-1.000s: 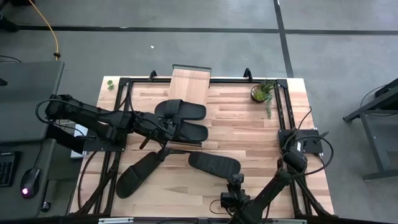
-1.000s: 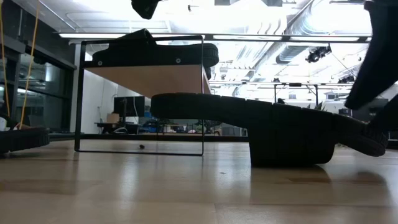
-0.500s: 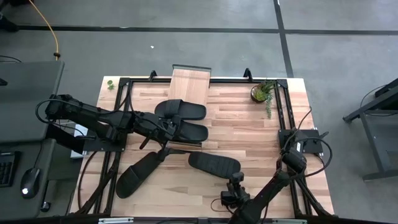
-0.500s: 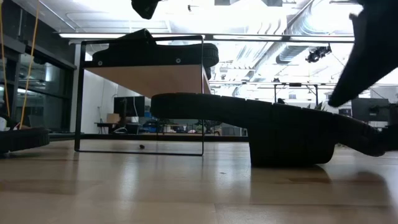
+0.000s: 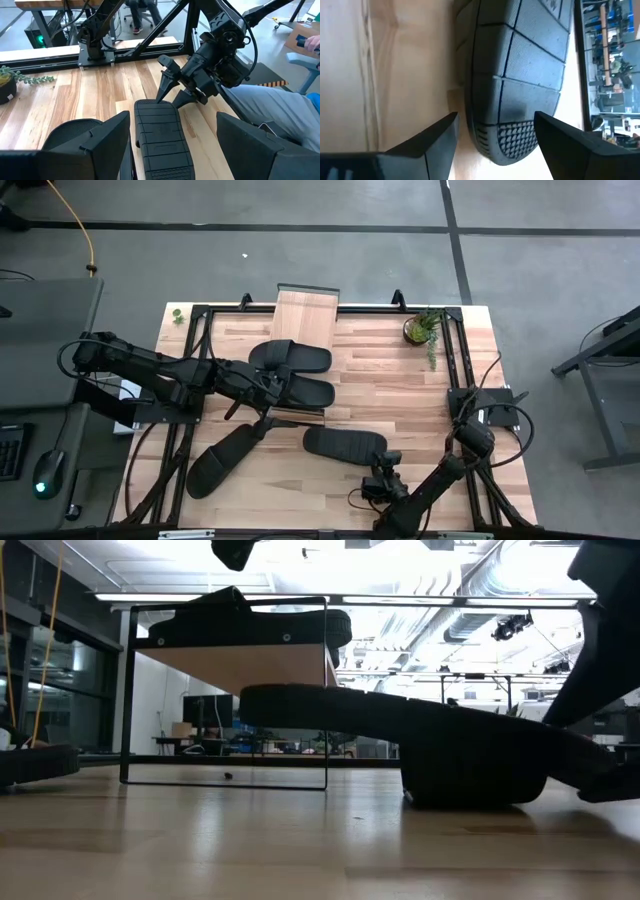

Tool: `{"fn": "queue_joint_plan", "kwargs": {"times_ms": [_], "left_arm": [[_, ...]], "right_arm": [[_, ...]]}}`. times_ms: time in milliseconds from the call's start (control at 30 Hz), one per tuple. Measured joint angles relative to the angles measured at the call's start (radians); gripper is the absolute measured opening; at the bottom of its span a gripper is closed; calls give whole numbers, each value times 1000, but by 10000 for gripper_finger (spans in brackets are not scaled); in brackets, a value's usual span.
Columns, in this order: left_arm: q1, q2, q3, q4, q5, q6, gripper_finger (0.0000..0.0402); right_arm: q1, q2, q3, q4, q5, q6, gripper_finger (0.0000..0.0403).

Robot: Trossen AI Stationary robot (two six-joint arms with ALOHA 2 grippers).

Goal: Pick and place slides into the shelf
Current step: Put the right slipper on the shelf

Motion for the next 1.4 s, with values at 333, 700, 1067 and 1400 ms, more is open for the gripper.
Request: {"fn": "queue_joint_plan", "kwargs": {"times_ms": [333,700,1067,1400], "left_arm": [[0,0,0,0,0,0,280],[0,0,0,0,0,0,280],[0,0,0,0,0,0,280],[0,0,0,0,-29,0,280]], "right_arm": [[-14,3,-1,2,33,8,249],[-36,4,-1,5,36,13,177],[-37,8,-3,-33,48,107,91],[-37,10,29,-168,8,221,86]]}}
